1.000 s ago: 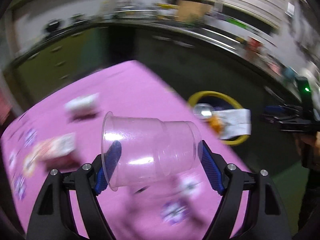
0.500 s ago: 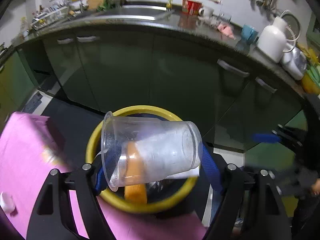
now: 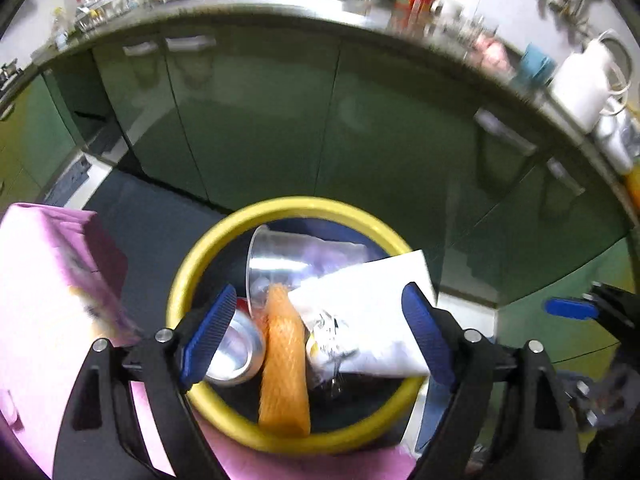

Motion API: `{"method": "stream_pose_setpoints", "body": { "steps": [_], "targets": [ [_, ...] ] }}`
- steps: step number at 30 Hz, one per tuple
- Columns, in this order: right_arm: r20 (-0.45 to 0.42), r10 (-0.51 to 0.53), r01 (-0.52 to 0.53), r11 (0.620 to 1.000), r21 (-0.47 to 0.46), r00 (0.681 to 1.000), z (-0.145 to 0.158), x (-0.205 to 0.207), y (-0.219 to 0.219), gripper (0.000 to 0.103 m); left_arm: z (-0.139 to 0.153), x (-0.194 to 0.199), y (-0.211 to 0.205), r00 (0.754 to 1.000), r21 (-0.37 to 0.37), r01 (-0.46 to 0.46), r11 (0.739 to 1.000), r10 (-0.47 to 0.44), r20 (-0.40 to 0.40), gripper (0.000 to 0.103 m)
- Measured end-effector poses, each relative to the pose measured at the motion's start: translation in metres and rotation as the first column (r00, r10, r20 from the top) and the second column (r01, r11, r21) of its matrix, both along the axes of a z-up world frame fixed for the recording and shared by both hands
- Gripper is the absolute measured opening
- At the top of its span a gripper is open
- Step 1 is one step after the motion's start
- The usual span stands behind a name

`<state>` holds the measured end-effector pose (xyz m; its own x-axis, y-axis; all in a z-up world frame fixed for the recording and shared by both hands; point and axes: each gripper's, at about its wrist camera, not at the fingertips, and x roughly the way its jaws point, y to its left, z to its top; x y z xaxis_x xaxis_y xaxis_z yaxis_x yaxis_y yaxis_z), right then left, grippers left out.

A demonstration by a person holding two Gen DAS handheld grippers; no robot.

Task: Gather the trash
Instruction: 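Carry the clear cup over the bin and open the left tool, then reach the right tool to the white milk carton and grasp it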

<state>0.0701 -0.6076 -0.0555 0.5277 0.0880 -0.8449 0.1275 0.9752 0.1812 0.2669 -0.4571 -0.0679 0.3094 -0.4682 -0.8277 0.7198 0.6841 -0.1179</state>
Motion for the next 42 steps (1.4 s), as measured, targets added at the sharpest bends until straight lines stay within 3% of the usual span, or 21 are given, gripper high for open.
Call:
{"method": "stream_pose_setpoints", "body": {
  "steps": [2,8,12,15,19,21,24,25,26,28,31,33,36,39,42],
  "targets": [
    [0.005,0.01,-0.01,1.0,-0.004,1.0,0.003,0.001,0.004,0.072,0.023,-0.018,0.03,0.999,-0.048,-0.012,0.999,0.014,0.04,0.088],
    [0.033,0.086,-0.085,0.996,-0.03,0.996,0.023,0.008,0.033,0.072,0.063,-0.079,0.137,0.989,-0.149,-0.068,0.986,0.087,0.124,0.09],
    [0.056,0.195,-0.192,0.98,-0.052,0.979,0.043,0.021,0.075,0.072,0.067,-0.114,0.213,0.977,-0.177,-0.137,0.975,0.163,0.138,0.092],
    [0.075,0.309,-0.304,0.95,-0.069,0.948,0.057,0.041,0.12,0.072,0.063,-0.138,0.271,0.962,-0.179,-0.217,0.96,0.241,0.125,0.092],
    [0.107,0.493,-0.487,0.87,-0.075,0.864,0.07,0.077,0.196,0.072,0.061,-0.165,0.348,0.921,-0.186,-0.345,0.92,0.37,0.12,0.092],
    [0.119,0.606,-0.601,0.795,-0.074,0.787,0.074,0.097,0.245,0.072,0.06,-0.176,0.38,0.897,-0.19,-0.402,0.896,0.427,0.112,0.092],
    [0.133,0.75,-0.748,0.659,-0.075,0.648,0.074,0.123,0.318,0.072,0.056,-0.191,0.424,0.854,-0.201,-0.489,0.849,0.513,0.089,0.092],
    [0.128,0.805,-0.804,0.59,-0.079,0.579,0.072,0.132,0.35,0.071,0.054,-0.193,0.436,0.842,-0.205,-0.511,0.835,0.534,0.077,0.093],
    [0.125,0.837,-0.834,0.545,-0.089,0.533,0.07,0.135,0.37,0.071,0.052,-0.196,0.448,0.829,-0.211,-0.533,0.82,0.556,0.065,0.093],
    [0.096,0.907,-0.895,0.421,-0.144,0.411,0.064,0.148,0.423,0.071,0.049,-0.199,0.46,0.817,-0.214,-0.553,0.805,0.575,0.053,0.093],
    [0.03,0.957,-0.938,0.288,-0.196,0.287,0.049,0.163,0.476,0.071,0.047,-0.2,0.466,0.811,-0.212,-0.561,0.8,0.582,0.049,0.093],
    [-0.017,0.972,-0.951,0.227,-0.211,0.235,0.04,0.172,0.5,0.071,0.044,-0.199,0.465,0.817,-0.214,-0.555,0.804,0.575,0.043,0.093],
    [-0.102,0.977,-0.96,0.159,-0.229,0.186,0.022,0.188,0.529,0.069,0.038,-0.196,0.463,0.826,-0.211,-0.543,0.813,0.562,0.038,0.093],
    [-0.172,0.972,-0.969,0.124,-0.214,0.163,0.004,0.197,0.541,0.058,0.032,-0.192,0.463,0.833,-0.211,-0.536,0.818,0.552,0.026,0.093],
    [-0.208,0.969,-0.976,0.095,-0.193,0.136,-0.009,0.2,0.547,0.057,0.028,-0.189,0.466,0.836,-0.216,-0.533,0.818,0.548,0.014,0.093]
  ]
}}
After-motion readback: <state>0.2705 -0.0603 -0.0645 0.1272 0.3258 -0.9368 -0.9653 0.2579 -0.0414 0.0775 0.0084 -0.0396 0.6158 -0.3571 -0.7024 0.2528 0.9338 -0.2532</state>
